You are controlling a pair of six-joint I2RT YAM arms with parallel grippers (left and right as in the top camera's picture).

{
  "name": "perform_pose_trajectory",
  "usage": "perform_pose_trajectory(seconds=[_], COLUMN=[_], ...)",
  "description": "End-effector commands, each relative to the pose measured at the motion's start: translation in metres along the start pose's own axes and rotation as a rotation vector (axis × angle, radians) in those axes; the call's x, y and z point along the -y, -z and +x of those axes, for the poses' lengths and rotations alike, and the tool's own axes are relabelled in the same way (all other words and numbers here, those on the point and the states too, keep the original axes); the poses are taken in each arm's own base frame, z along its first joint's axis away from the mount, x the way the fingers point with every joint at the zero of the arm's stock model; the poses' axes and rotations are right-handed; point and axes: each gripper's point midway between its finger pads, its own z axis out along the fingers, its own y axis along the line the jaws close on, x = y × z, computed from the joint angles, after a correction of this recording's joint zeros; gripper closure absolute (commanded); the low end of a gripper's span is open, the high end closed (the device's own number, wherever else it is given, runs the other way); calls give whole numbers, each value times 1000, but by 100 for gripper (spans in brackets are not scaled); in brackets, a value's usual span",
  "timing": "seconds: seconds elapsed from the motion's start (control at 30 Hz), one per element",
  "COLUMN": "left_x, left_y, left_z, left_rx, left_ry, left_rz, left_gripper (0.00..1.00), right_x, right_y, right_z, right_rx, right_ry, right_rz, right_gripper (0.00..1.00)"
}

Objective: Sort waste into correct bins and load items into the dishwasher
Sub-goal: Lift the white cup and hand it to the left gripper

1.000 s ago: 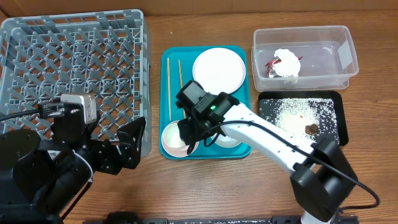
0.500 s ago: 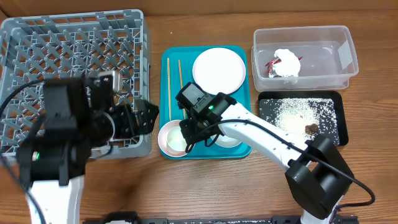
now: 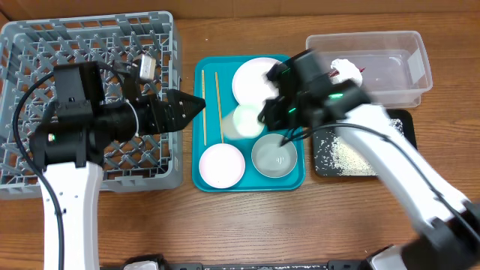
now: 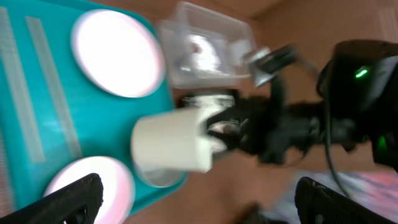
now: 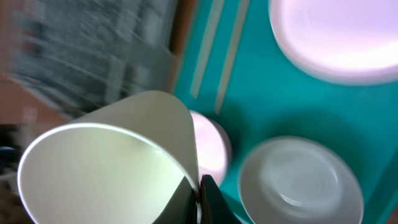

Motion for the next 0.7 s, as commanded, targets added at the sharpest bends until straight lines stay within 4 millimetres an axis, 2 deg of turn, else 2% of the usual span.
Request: perform_pose_trajectory(seconds=[0.0, 0.03, 0.13, 0.33, 0.5, 0.67], left_x=[46, 54, 77, 85, 93, 105], left_y=[4, 7, 15, 10, 5, -2], left_z=[3, 3, 7, 14, 24, 36], left_rx=[-66, -77, -94, -127, -172, -226], left_ry=[-38, -52, -104, -109, -84, -92], left_rz=[367, 447, 631, 658, 673, 700], left_gripper=[0, 0, 0, 0, 0, 12], right_x=[-60, -68, -86, -117, -128, -129], right_y=[58, 68, 81, 93, 98, 99], right_z=[-9, -10, -11, -9, -11, -14], right_rx=[71, 82, 94, 104, 126, 143], right_ry=[177, 194, 239, 352, 408, 431], right_rz=[-359, -422, -536, -686, -731, -731], right_gripper=[96, 96, 96, 96, 96, 96])
